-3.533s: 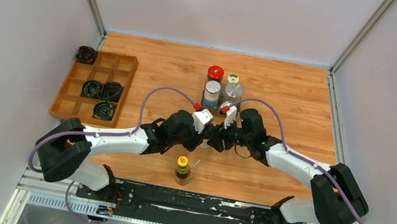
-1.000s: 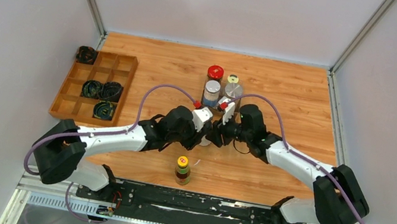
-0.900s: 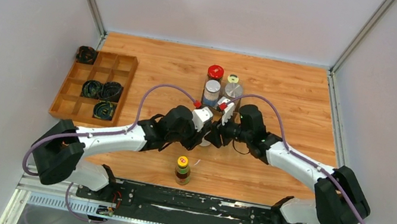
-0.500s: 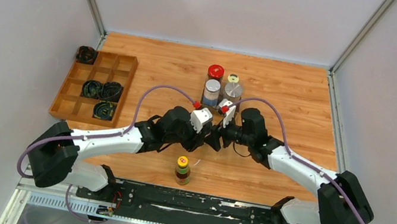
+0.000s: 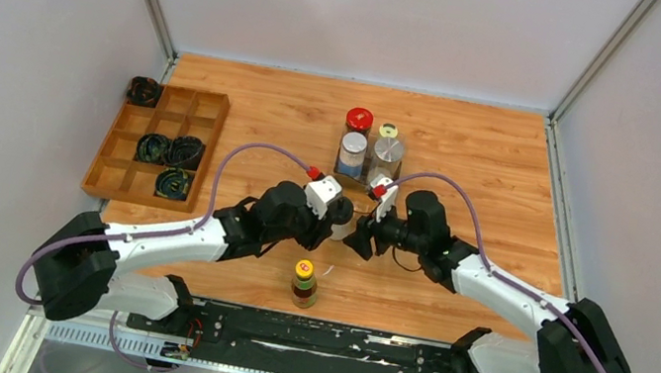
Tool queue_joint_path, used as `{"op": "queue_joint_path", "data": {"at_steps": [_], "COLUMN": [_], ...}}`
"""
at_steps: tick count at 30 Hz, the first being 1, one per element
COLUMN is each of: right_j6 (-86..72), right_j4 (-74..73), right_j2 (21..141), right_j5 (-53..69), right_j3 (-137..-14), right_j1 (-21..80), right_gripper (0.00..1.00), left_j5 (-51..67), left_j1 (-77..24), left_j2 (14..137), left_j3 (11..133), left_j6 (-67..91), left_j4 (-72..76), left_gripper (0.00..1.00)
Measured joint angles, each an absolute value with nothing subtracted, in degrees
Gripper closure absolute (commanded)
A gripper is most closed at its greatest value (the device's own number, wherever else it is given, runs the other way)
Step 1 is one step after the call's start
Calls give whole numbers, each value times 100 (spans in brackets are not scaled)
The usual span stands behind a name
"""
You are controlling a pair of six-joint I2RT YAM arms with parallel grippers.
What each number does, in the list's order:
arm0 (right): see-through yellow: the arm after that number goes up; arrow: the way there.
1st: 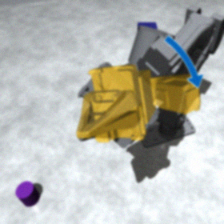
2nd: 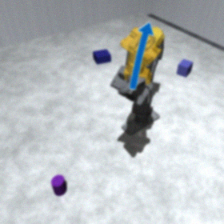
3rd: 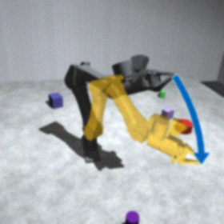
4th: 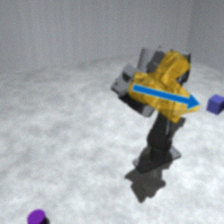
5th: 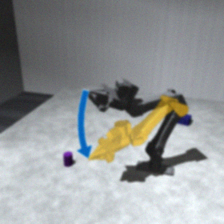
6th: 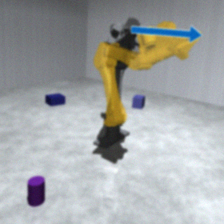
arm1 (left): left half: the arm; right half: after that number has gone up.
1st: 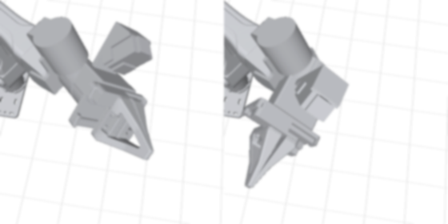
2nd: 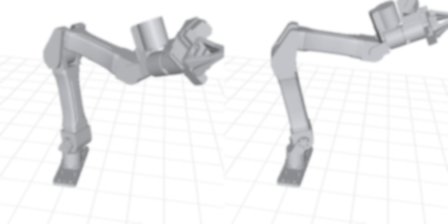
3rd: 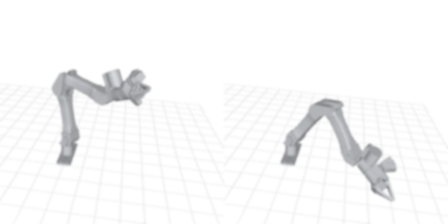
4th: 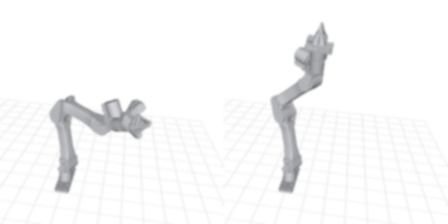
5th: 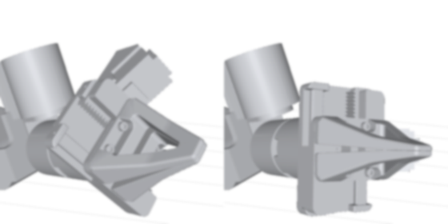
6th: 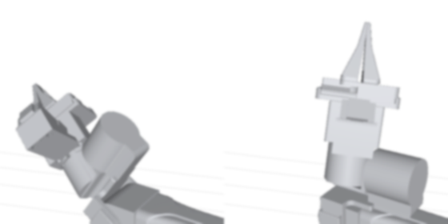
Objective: Organize the condiment bottles
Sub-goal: Pick up the bottle from the center of the board.
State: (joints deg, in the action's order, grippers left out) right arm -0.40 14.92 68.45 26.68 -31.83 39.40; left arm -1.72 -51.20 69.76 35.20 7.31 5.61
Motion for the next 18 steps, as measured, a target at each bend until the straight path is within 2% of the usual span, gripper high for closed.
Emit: {"op": "queue_joint_path", "data": {"at_steps": [4, 11, 15, 18], "right_j6": [-67, -217, -231, -228], "right_j4": [1535, 1785, 1822, 1809], "right_j2": [7022, 7631, 7948, 8101], "right_j5": [2604, 2547, 2550, 2552], "right_j3": [-3164, -3166, -3247, -3439], "right_j1": [3940, 3940, 3940, 3940], "right_gripper": [38, 26, 24, 25], "left_j5": [-456, -731, -1083, -1339], "left_j1": [-5120, -5120, -5118, -5113], "left_j2": [7105, 7443, 7577, 7533], "left_j3": [3479, 3448, 3448, 3448], "left_j6": [845, 950, 1015, 1114], "left_j4": [558, 565, 491, 408], "left_gripper": [49, 48, 31, 27]}}
